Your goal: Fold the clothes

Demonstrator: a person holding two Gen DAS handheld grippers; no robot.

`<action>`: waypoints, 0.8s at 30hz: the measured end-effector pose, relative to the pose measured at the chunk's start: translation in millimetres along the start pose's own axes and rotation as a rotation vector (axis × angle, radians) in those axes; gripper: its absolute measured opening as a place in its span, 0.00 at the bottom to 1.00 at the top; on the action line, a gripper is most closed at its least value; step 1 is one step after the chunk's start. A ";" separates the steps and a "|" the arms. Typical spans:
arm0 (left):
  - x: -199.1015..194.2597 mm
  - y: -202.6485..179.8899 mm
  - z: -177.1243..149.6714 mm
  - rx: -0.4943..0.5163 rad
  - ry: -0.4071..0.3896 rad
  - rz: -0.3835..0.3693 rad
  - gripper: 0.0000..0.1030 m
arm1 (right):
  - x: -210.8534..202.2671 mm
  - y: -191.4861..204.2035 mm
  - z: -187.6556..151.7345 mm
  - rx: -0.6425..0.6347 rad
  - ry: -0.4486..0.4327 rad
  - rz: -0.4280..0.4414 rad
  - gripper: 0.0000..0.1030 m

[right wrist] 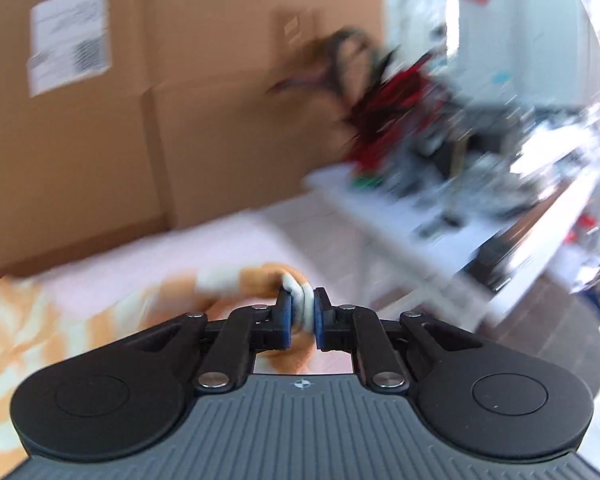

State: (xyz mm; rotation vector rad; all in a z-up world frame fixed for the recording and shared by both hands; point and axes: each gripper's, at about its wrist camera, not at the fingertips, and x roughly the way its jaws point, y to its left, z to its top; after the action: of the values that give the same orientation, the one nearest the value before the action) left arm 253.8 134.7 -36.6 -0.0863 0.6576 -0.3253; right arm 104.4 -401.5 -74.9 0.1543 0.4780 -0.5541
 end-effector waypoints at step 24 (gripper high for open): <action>0.6 -0.8 0.9 0.005 0.002 -0.001 0.99 | -19.1 -9.3 -42.4 -0.050 0.120 0.183 0.20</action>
State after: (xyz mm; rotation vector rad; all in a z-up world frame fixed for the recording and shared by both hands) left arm 254.6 133.7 -36.2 -0.0810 0.6590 -0.3278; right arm 68.5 -389.0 -103.3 0.1818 0.5876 -0.3546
